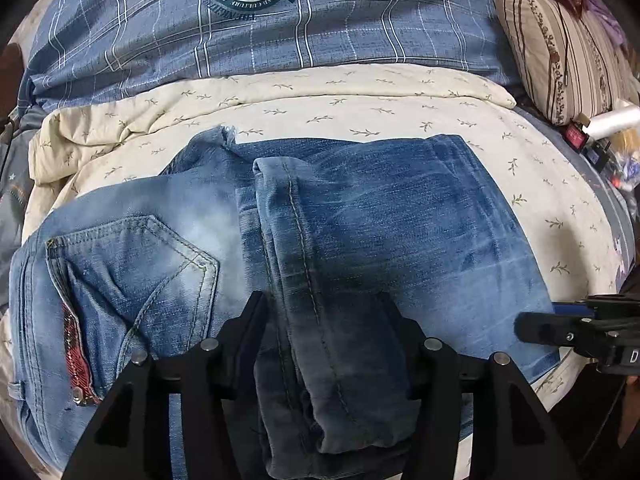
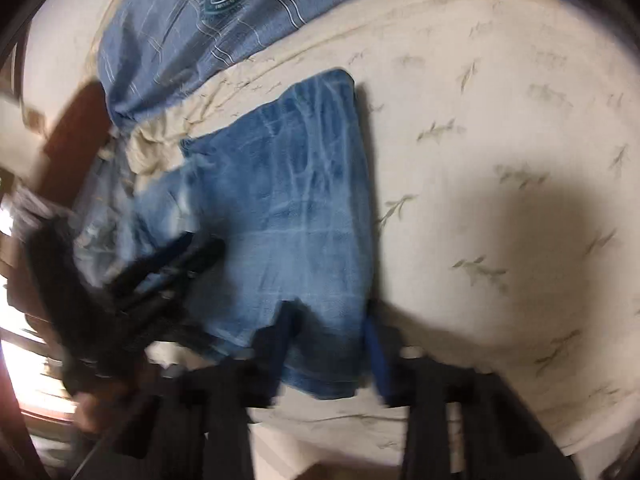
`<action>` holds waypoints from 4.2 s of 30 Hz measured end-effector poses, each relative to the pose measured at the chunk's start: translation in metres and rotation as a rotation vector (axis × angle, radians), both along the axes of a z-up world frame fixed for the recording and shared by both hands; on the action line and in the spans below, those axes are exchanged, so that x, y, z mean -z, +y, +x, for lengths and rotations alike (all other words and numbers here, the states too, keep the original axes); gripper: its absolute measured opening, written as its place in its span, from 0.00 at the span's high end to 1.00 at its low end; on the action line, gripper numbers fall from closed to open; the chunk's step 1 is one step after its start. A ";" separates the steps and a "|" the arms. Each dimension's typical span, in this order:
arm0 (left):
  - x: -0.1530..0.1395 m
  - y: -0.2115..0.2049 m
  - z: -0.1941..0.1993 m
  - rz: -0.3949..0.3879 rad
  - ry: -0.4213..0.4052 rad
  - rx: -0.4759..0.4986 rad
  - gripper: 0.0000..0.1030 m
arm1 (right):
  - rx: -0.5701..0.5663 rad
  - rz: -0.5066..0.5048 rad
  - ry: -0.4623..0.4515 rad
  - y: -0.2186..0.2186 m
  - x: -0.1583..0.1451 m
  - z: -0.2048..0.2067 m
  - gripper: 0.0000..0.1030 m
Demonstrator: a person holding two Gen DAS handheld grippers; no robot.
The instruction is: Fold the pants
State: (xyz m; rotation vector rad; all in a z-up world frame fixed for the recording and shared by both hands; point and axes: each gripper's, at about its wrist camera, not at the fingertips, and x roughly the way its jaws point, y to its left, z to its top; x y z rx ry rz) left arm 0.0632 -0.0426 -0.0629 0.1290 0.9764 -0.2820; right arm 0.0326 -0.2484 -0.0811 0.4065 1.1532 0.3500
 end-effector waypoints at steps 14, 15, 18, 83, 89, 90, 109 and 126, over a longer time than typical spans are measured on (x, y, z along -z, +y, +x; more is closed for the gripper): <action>0.002 0.000 -0.002 -0.011 -0.026 0.020 0.41 | 0.017 -0.053 -0.104 -0.008 -0.063 0.013 0.49; 0.003 0.000 -0.002 -0.012 -0.028 0.021 0.41 | 0.008 0.005 -0.114 -0.009 -0.068 0.021 0.49; 0.003 0.000 -0.003 -0.016 -0.028 0.023 0.40 | -0.033 0.203 -0.092 -0.006 -0.063 0.057 0.49; -0.033 0.073 -0.037 -0.078 -0.031 -0.138 0.33 | -0.046 -0.052 -0.158 0.049 -0.059 0.061 0.37; -0.031 0.120 -0.048 -0.208 -0.016 -0.222 0.33 | 0.039 -0.048 -0.079 0.034 -0.026 0.104 0.33; -0.034 0.130 -0.051 -0.259 -0.010 -0.240 0.33 | 0.030 -0.062 -0.059 0.037 -0.029 0.105 0.33; 0.014 0.236 -0.118 -0.820 0.111 -0.689 0.27 | -0.167 -0.040 -0.207 0.097 -0.021 -0.002 0.33; 0.017 0.247 -0.085 -0.755 0.055 -0.762 0.76 | -0.172 0.055 -0.227 0.081 -0.013 -0.005 0.33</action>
